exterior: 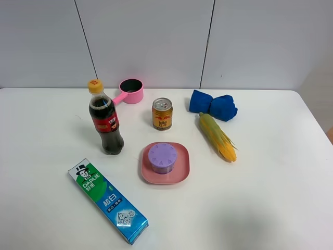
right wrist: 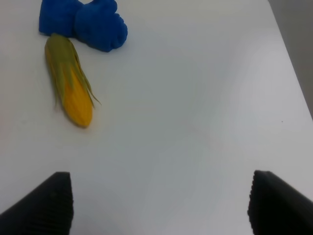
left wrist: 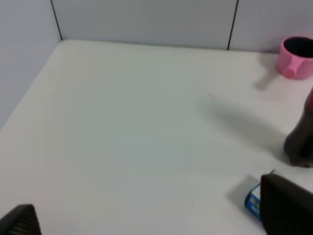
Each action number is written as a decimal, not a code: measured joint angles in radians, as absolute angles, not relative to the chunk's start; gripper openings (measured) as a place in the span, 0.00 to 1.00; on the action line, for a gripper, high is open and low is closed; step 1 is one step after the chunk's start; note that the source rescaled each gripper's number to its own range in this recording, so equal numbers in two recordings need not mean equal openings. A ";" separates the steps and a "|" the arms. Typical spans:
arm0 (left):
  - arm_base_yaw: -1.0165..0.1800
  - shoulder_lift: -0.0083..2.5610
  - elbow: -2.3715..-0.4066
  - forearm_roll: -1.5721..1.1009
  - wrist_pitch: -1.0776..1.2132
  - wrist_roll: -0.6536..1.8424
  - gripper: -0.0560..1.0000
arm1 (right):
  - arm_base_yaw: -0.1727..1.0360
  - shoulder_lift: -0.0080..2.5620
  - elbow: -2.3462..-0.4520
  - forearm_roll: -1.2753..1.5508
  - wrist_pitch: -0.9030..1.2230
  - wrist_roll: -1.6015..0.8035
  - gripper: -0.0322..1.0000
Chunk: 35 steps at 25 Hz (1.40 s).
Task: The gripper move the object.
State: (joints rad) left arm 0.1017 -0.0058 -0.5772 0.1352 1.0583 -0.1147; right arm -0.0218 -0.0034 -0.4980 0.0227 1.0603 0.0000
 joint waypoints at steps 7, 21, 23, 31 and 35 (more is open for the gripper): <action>0.102 -0.006 -0.514 0.088 1.061 -0.125 0.75 | -0.022 -0.003 -0.498 0.023 1.060 0.000 1.00; 0.102 -0.006 -0.509 0.100 1.059 -0.056 0.74 | -0.022 -0.003 -0.498 0.023 1.060 0.000 1.00; 0.102 -0.006 -0.509 0.100 1.059 -0.057 0.74 | -0.022 -0.003 -0.498 0.023 1.060 0.000 1.00; 0.102 -0.006 -0.509 0.103 1.059 -0.058 0.74 | -0.022 -0.003 -0.498 0.023 1.060 0.000 1.00; 0.088 -0.006 -0.509 0.103 1.059 -0.058 0.74 | -0.022 -0.003 -0.498 0.023 1.060 0.000 1.00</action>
